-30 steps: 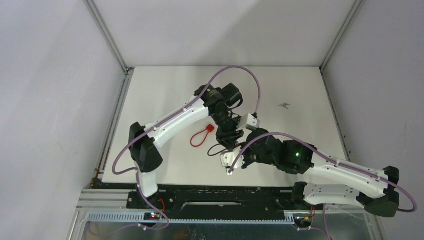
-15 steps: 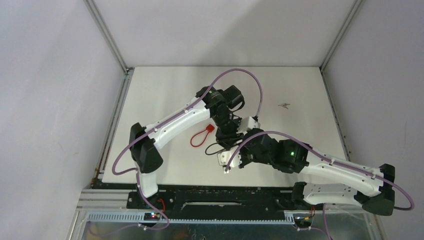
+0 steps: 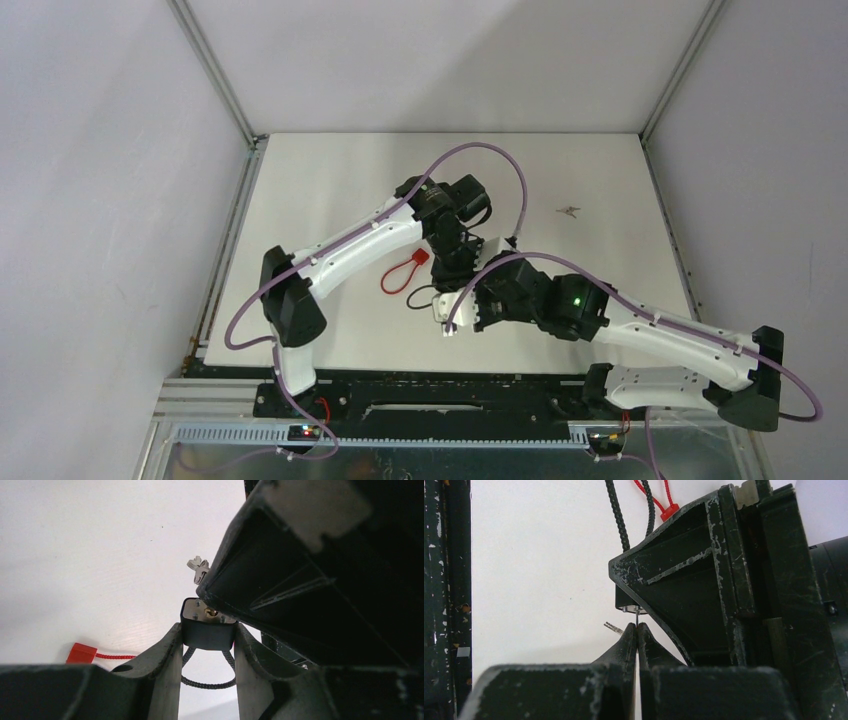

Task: Unlock with the key

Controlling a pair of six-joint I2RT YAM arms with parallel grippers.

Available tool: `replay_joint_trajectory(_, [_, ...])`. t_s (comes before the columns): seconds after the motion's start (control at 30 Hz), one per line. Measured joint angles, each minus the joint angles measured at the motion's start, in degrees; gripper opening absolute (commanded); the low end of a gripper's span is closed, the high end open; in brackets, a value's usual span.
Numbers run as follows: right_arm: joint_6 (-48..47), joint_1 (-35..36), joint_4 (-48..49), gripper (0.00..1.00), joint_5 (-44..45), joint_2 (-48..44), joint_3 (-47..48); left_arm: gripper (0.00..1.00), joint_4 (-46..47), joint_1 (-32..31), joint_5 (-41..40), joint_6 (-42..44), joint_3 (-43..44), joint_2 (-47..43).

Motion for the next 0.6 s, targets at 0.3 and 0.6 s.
replay_joint_trajectory(0.3, [-3.17, 5.14, 2.80, 0.00, 8.90, -0.63, -2.62, 0.00, -0.48, 0.13, 0.76, 0.00, 0.02, 0.09])
replay_joint_trajectory(0.6, [-6.67, 7.17, 5.75, 0.00, 13.75, -2.25, -5.84, 0.00, -0.42, 0.52, 2.91, 0.02, 0.04, 0.20])
